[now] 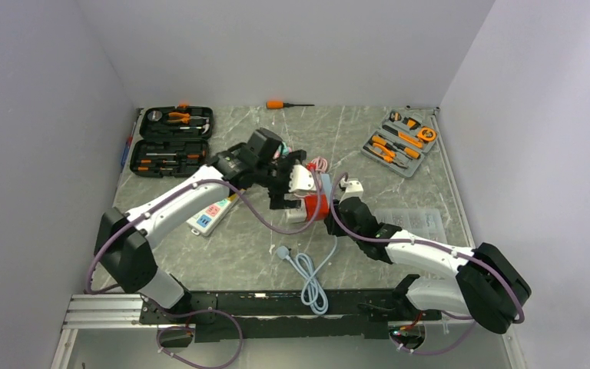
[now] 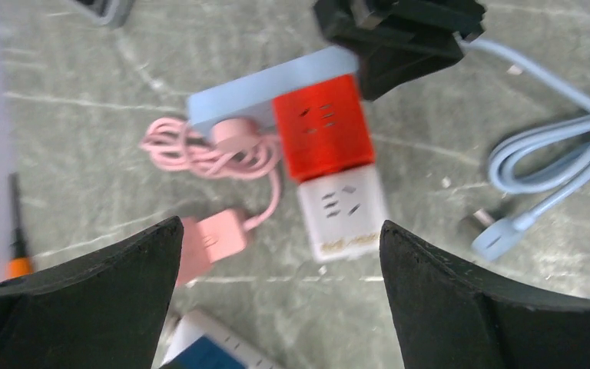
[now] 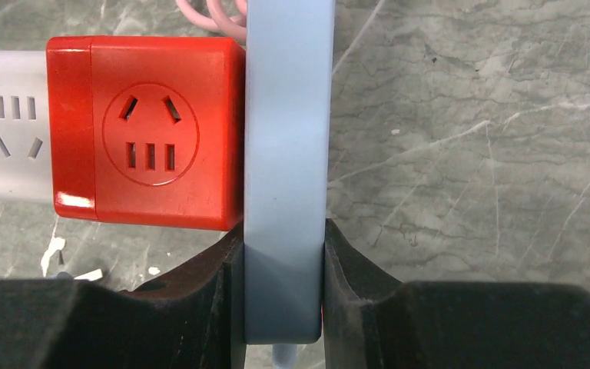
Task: Pull the plug off the socket
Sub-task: Remove the plug from the socket.
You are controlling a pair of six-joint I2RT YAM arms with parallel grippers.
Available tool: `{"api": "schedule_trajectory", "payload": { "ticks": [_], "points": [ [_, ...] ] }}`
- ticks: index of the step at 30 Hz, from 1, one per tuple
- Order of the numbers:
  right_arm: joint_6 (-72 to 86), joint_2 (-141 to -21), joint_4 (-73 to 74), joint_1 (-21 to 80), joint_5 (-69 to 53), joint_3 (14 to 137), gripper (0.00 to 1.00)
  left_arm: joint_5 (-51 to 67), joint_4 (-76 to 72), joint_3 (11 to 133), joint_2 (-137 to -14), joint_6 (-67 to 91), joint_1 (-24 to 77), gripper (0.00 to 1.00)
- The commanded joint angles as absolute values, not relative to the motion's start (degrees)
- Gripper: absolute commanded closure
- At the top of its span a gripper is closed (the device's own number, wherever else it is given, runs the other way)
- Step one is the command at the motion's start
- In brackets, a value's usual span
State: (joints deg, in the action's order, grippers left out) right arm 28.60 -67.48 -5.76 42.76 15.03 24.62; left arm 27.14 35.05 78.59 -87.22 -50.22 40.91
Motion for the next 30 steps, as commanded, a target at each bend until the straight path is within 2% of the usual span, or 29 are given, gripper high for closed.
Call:
{"api": "schedule_trajectory", "payload": {
  "ticks": [1, 6, 12, 22, 30],
  "points": [
    [28.7, -62.8, -17.4, 43.5, 16.4, 25.8, 1.00, 30.8, 24.7, 74.1, -90.8, -43.4, 43.2, 0.01],
    [29.6, -61.7, -19.4, 43.6, 16.3, 24.9, 1.00, 29.9, 22.2, 74.9, -95.5, -37.5, 43.6, 0.01],
    [29.5, -63.2, -21.9, 44.0, 17.6, 25.1, 1.00, 22.9, 15.2, 72.7, -96.9, -34.2, 47.1, 0.01],
    [29.9, -65.6, -24.3, 45.9, 18.3, 25.4, 1.00, 21.4, 16.4, 73.0, -102.1, -32.1, 48.0, 0.01],
    [31.2, -63.2, -25.8, 45.9, 16.7, 23.7, 1.00, 20.0, 16.0, 73.0, -103.6, -28.7, 47.8, 0.08]
  ]
}}
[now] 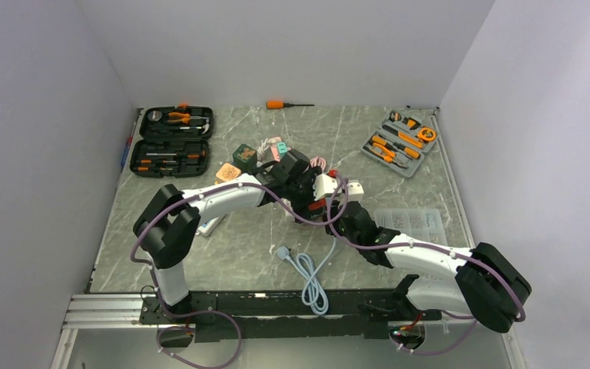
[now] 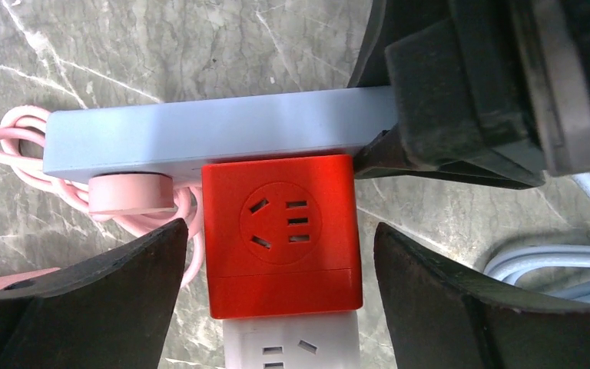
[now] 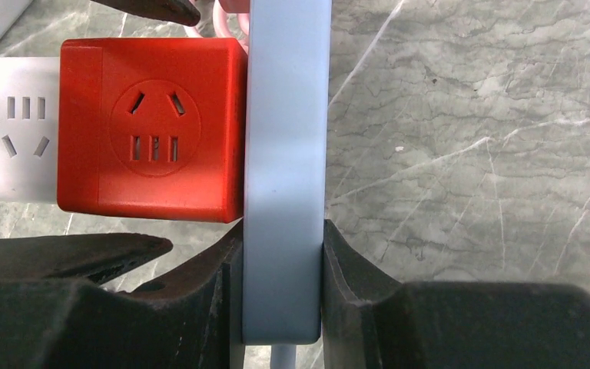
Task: Pull the plug off the socket
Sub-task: Remove the plug from the socket.
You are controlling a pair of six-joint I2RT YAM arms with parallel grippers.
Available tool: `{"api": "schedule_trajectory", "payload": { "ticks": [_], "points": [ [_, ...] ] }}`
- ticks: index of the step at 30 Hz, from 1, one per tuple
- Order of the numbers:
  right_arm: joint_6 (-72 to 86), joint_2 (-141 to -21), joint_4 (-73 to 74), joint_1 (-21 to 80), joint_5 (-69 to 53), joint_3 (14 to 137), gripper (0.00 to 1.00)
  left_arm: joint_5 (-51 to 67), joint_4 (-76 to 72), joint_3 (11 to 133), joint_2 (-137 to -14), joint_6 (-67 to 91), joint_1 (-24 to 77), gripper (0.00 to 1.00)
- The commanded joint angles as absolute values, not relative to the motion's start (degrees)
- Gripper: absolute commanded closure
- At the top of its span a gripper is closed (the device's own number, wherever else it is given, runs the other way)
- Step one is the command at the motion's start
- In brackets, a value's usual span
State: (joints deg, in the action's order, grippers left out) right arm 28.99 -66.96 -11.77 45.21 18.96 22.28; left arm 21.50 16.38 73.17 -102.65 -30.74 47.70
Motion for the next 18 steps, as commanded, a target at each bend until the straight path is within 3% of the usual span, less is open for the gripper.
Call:
{"api": "schedule_trajectory", "payload": {
  "ticks": [1, 12, 14, 16, 18],
  "points": [
    [31.4, -63.1, -26.1, 45.9, 16.0, 23.7, 1.00, 20.5, 16.3, 73.3, -103.9, -28.7, 47.8, 0.10],
    [32.3, -64.4, -25.0, 45.8, 15.9, 23.7, 1.00, 20.8, 16.5, 72.2, -103.5, -30.6, 47.5, 0.43],
    [33.0, -65.2, -22.2, 45.7, 18.0, 23.7, 1.00, 20.3, 17.2, 71.4, -102.3, -31.7, 47.0, 0.54],
    [34.1, -66.3, -20.6, 45.6, 20.5, 23.5, 1.00, 20.4, 18.4, 70.5, -101.0, -32.8, 46.0, 0.73],
    [34.5, -67.4, -20.2, 45.4, 21.1, 23.1, 1.00, 20.3, 19.9, 69.4, -99.7, -34.3, 45.4, 0.86]
  ]
}}
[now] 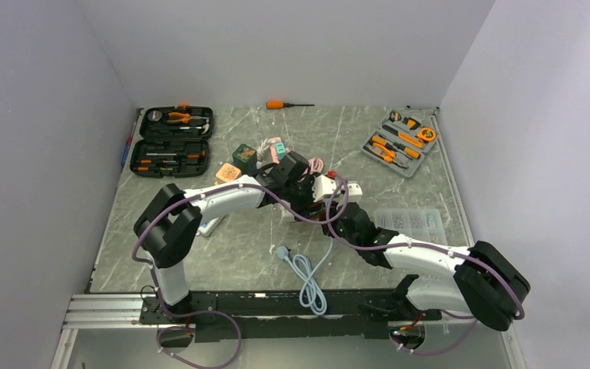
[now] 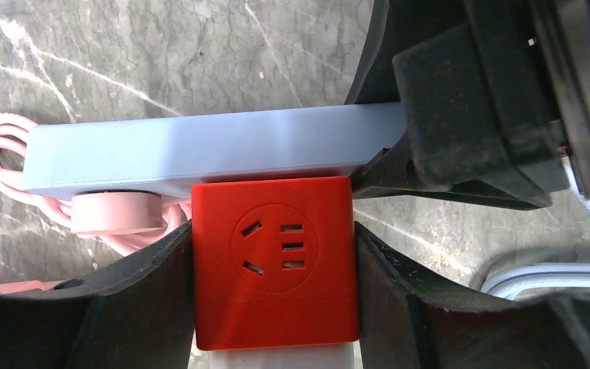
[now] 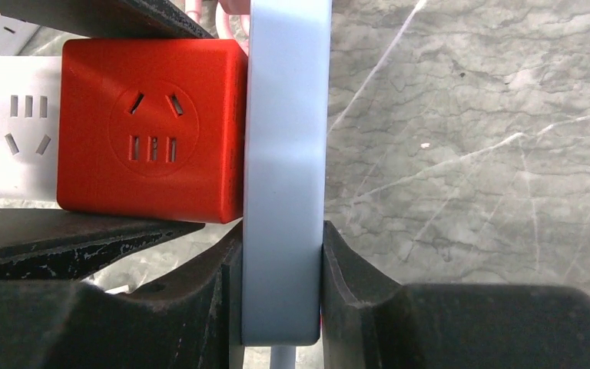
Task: Pull the plug off the socket
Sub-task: Remove the plug from the socket.
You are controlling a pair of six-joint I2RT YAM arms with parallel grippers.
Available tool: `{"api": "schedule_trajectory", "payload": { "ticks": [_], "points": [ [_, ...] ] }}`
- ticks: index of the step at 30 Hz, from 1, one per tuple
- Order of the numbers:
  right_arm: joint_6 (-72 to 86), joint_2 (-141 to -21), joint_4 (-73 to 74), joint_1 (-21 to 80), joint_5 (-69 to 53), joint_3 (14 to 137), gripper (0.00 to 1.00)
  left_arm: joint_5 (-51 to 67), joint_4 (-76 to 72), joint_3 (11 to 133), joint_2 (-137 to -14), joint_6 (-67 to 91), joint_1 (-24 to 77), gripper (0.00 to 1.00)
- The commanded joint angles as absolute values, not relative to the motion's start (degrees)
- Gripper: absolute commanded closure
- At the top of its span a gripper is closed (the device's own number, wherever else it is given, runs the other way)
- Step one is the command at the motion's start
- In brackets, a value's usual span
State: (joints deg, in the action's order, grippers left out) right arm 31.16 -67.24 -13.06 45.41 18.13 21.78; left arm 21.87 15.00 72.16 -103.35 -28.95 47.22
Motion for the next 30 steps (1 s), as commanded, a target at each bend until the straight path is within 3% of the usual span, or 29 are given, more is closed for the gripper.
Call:
{"api": "schedule_trajectory", "payload": {
  "ticks": [1, 30],
  "points": [
    [34.7, -67.9, -19.9, 45.4, 21.5, 22.8, 1.00, 20.4, 20.8, 68.9, -98.9, -35.1, 45.1, 0.89],
    [50.0, -81.2, 10.0, 45.6, 40.9, 30.9, 1.00, 15.3, 31.9, 66.4, -93.4, -44.6, 37.0, 0.98]
  ]
}}
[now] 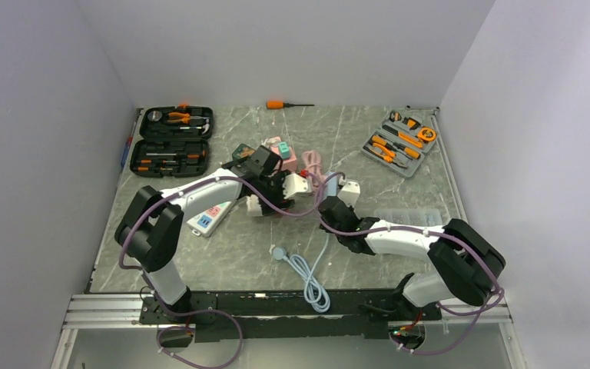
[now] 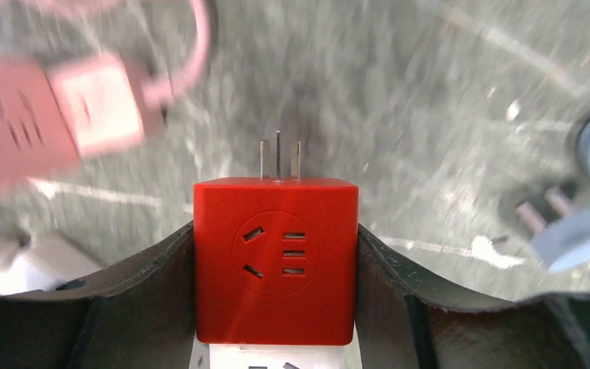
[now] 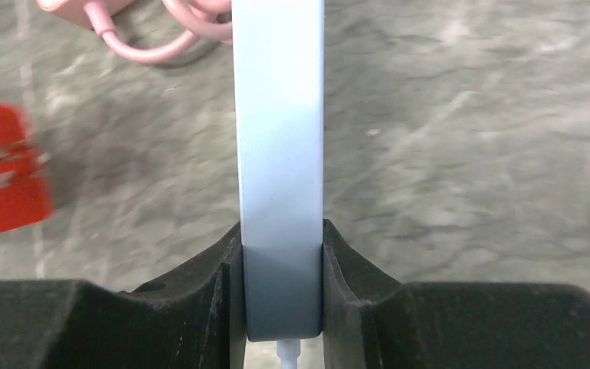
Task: Pull the plug off the socket
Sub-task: Remove the plug from the socket, then place the plug at the center of the board.
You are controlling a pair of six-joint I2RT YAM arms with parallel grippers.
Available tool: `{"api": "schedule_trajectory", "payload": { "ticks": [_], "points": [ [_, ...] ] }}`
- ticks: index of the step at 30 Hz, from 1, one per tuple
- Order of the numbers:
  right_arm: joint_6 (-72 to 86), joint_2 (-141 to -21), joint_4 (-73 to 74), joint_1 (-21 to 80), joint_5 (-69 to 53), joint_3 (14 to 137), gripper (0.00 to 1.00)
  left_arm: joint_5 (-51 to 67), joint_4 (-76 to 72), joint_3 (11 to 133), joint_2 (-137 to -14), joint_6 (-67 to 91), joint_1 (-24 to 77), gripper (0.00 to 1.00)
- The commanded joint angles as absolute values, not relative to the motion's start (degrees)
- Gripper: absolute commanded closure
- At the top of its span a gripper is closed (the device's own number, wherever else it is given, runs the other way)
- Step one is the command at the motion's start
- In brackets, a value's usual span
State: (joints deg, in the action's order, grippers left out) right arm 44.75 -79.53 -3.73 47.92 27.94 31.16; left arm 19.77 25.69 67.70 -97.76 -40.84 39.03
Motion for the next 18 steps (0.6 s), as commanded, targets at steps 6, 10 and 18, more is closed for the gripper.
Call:
{"api": "schedule_trajectory", "payload": {
  "ticks": [6, 10, 18],
  "points": [
    [45.9, -78.0, 1.1, 45.5, 35.9, 27.8, 1.00, 16.5, 31.8, 65.9, -92.1, -43.0, 37.2, 0.98],
    [39.9, -76.7, -3.9, 45.4, 31.9, 28.0, 1.00, 15.6, 31.5, 65.2, -90.9, -37.8, 37.9, 0.96],
    [32.8, -70.5, -10.3, 42.6, 24.7, 26.0, 1.00, 15.0, 32.7, 64.4, -91.9, -20.9, 37.8, 0.82]
  ]
}}
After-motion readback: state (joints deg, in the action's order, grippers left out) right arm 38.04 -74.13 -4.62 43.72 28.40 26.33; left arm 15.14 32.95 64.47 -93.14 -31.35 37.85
